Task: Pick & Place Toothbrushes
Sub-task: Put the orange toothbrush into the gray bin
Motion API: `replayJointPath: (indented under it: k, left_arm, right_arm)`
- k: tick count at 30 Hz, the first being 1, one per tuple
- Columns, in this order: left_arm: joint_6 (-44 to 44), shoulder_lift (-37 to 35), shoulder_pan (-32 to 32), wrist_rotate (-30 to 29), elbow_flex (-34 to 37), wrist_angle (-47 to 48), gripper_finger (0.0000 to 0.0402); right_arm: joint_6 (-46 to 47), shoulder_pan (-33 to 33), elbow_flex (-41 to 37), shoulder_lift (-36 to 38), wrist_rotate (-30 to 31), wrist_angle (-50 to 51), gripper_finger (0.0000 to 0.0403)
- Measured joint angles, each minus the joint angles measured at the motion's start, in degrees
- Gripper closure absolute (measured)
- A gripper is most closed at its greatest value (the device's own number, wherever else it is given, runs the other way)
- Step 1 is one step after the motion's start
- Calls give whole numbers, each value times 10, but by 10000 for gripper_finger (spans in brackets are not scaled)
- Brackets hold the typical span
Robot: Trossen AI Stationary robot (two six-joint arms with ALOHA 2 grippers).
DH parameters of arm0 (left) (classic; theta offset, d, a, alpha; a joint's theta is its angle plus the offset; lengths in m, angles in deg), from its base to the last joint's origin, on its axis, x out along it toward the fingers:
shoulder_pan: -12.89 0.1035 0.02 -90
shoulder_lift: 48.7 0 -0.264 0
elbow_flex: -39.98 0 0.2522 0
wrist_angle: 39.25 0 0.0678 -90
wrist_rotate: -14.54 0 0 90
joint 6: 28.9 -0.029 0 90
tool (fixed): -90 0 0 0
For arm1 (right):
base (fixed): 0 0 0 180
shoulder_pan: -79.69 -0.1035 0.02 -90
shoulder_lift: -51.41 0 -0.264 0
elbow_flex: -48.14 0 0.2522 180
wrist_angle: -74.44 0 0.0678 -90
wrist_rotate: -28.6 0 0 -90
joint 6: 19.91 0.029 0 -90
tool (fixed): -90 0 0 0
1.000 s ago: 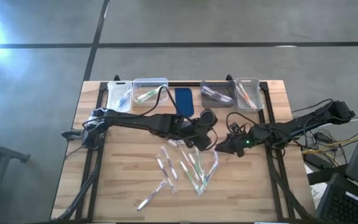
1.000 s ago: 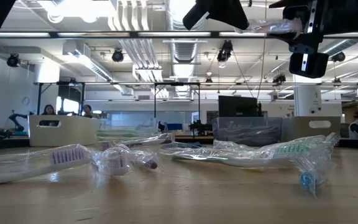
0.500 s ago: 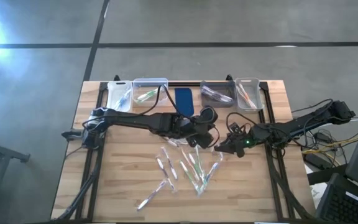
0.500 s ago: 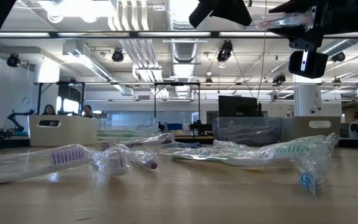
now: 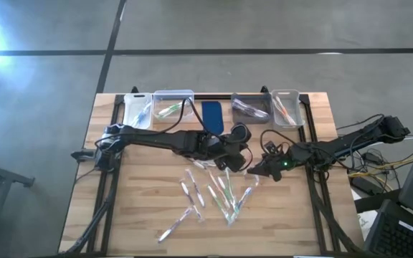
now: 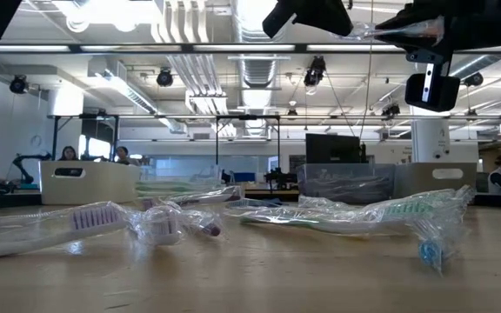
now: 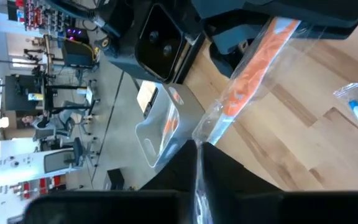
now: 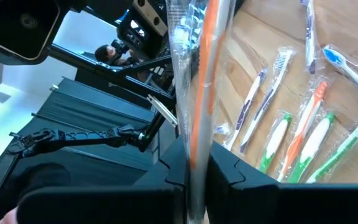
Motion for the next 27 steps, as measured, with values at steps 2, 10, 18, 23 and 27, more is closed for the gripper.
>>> replayJointPath:
  k: [2,10,18,23,27]
  left_arm:
    - [1,0,-1,15,0,0,356]
    - [110,-8,-4,21,0,43,256]
    - [386,-89,7,70,8,164,197]
    - [470,-147,11,68,65,163,199]
    - [514,-198,11,67,123,150,203]
  right_arm:
    - [0,0,0,0,0,0,387]
    - [-1,4,11,4,0,22,387]
    - [-81,88,126,36,0,342,388]
    - [-200,194,266,34,2,620,388]
    - [-280,296,369,13,2,783,388]
